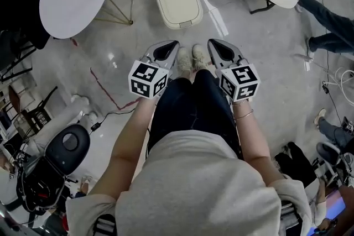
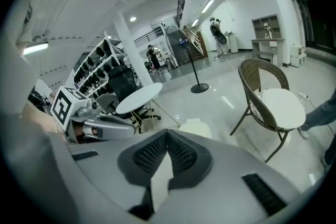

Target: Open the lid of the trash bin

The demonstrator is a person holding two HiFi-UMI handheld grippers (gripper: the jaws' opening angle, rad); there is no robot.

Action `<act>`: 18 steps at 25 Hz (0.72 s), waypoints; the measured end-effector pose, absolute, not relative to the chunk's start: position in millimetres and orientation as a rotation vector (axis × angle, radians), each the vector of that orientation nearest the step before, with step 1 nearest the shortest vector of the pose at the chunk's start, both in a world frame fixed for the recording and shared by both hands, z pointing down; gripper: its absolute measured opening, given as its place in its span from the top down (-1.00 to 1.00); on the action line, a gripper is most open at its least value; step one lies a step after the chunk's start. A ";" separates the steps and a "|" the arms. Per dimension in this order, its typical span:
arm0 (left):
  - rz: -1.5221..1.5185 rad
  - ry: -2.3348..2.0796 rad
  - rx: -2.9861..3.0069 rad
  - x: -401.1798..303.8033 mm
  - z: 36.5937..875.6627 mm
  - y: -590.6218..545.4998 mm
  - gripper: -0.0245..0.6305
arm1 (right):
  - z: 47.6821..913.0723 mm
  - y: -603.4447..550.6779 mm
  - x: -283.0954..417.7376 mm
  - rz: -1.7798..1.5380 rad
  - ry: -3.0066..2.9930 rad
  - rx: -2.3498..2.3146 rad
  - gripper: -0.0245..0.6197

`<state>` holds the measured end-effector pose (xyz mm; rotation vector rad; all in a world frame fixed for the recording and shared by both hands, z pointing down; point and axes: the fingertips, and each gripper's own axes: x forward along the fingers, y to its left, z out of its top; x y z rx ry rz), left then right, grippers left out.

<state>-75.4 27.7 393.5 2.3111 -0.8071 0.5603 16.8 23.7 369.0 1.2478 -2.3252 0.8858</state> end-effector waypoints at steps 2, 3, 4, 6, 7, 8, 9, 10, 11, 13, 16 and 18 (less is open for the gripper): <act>0.575 -0.763 2.306 -70.9 399.4 21.7 0.91 | 378.1 16.8 16.7 0.910 -2.306 1.248 0.90; 0.577 -0.756 2.292 -69.5 404.1 18.7 0.91 | 384.2 14.6 15.9 0.931 -2.296 1.243 0.90; 0.580 -0.758 2.278 -68.8 409.2 16.8 0.91 | 390.4 14.1 14.5 0.951 -2.288 1.231 0.90; 0.588 -0.770 2.258 -67.7 420.6 14.5 0.91 | 401.7 14.3 10.1 0.971 -2.283 1.202 0.90; 0.594 -0.772 2.254 -66.3 427.8 13.1 0.91 | 406.7 13.5 7.6 0.979 -2.290 1.190 0.90; 0.601 -0.768 2.252 -64.0 436.8 12.0 0.91 | 412.0 12.7 5.3 0.994 -2.301 1.178 0.90; 0.610 -0.759 2.251 -60.8 447.1 11.4 0.91 | 418.7 12.6 3.1 1.015 -2.310 1.163 0.90; 0.623 -0.748 2.249 -57.4 457.9 11.1 0.91 | 427.2 13.4 1.4 1.032 -2.312 1.146 0.90; 0.638 -0.740 2.247 -54.2 468.1 10.8 0.91 | 437.0 15.2 0.0 1.042 -2.305 1.128 0.90; 0.664 -0.734 2.242 -49.2 485.4 9.8 0.91 | 458.0 19.8 -1.5 1.053 -2.282 1.097 0.90; 0.677 -0.755 2.210 -45.6 515.4 4.9 0.91 | 489.8 22.1 -1.8 1.066 -2.258 1.062 0.90; 0.690 -0.781 2.176 -46.3 539.6 2.2 0.91 | 509.8 22.0 -1.2 1.044 -2.248 1.041 0.90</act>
